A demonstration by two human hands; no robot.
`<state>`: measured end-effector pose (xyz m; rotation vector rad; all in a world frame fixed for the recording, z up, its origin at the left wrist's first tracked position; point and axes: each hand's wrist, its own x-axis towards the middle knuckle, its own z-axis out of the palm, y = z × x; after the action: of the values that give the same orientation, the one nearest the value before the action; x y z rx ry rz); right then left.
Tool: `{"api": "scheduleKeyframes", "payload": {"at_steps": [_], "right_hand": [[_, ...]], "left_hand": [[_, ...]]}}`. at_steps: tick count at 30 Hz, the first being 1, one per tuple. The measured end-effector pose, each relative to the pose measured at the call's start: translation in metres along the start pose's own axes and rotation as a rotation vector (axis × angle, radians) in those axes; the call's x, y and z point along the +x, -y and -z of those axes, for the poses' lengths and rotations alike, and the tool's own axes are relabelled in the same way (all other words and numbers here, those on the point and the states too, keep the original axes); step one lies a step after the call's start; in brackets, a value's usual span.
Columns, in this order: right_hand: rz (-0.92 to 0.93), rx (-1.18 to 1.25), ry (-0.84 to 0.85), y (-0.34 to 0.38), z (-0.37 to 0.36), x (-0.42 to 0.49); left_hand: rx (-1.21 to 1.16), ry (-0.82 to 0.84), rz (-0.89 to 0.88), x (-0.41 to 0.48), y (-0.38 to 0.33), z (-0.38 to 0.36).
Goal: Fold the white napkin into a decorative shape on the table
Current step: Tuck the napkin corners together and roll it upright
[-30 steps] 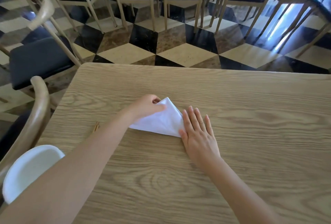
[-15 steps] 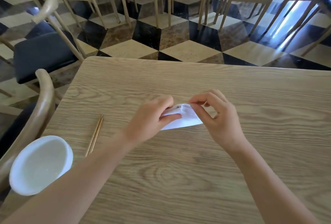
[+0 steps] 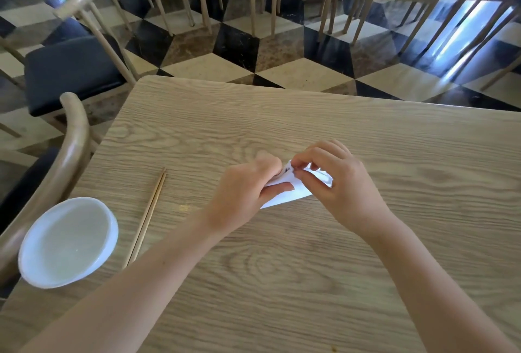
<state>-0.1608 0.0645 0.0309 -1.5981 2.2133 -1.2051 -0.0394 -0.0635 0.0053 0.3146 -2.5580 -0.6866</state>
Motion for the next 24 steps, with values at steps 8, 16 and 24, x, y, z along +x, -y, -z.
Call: {"api": "scheduleKeyframes", "payload": {"at_steps": [8,16,24], "right_hand": [[0.063,-0.087,0.065,-0.001,-0.003,0.006],[0.014,-0.007,-0.034,-0.004,-0.013,0.002],[0.007,0.008,-0.058,-0.004,-0.014,0.005]], "left_hand": [[-0.17,0.073,0.083,-0.005,0.007,0.002],[-0.221,0.001,0.036,0.004,0.01,0.007],[-0.009,-0.047,-0.125,0.006,0.008,0.011]]}}
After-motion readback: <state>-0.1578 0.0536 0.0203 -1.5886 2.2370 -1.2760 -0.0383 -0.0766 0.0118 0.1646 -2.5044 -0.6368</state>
